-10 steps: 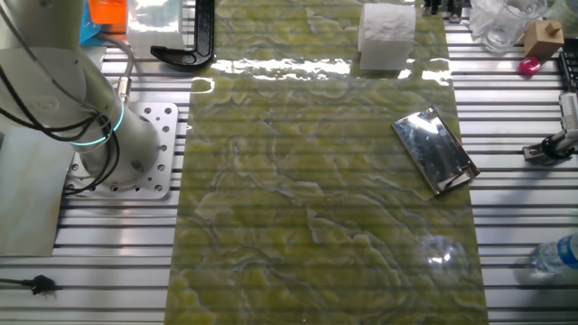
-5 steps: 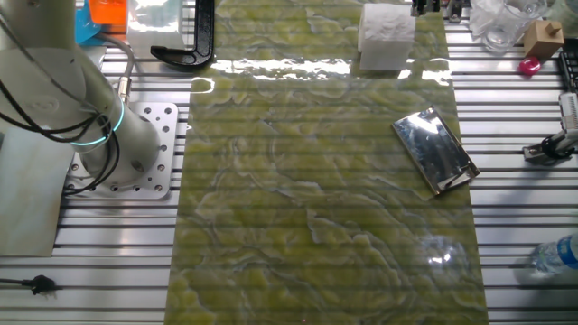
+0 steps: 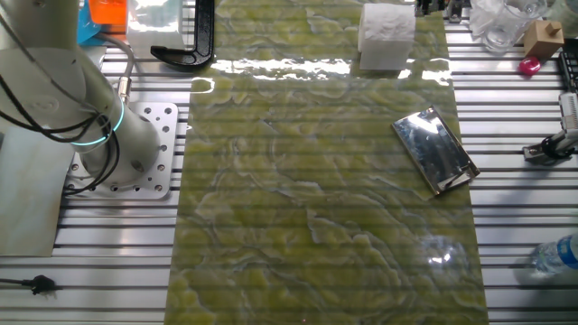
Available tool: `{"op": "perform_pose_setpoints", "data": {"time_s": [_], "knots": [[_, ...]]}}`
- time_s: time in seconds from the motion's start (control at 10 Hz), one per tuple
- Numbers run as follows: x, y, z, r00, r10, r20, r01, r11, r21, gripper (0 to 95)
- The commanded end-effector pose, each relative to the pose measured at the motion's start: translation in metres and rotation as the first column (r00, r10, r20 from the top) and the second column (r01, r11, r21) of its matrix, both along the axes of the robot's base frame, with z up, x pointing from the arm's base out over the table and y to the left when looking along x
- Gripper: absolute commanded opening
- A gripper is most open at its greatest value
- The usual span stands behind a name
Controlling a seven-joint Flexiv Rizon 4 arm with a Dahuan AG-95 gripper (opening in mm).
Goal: Put the toilet paper on its holder
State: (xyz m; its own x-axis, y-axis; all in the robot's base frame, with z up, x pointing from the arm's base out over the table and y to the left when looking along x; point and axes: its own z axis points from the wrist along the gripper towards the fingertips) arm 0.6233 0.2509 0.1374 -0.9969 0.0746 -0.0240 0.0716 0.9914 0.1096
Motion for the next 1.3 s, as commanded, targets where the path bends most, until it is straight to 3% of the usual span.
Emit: {"op": "perform_pose_setpoints", "data": {"time_s": [0.1, 0.5, 0.7, 0.8, 0.9, 1.3], "knots": [[0.002, 0.006, -0.002, 1.0, -0.011, -0.006, 0.011, 1.0, -0.002, 38.0], [-0.003, 0.026, 0.001, 0.999, -0.042, -0.03, 0.042, 0.999, -0.011, 38.0], [-0.013, 0.026, -0.003, 1.0, -0.016, -0.018, 0.016, 1.0, -0.02, 76.0], [-0.016, 0.025, -0.004, 1.0, -0.013, -0.013, 0.013, 1.0, -0.025, 76.0], [-0.021, 0.024, -0.006, 1.0, -0.004, -0.005, 0.004, 1.0, -0.023, 95.0], [-0.025, 0.032, -0.011, 0.998, -0.063, -0.022, 0.062, 0.997, -0.046, 95.0]]}}
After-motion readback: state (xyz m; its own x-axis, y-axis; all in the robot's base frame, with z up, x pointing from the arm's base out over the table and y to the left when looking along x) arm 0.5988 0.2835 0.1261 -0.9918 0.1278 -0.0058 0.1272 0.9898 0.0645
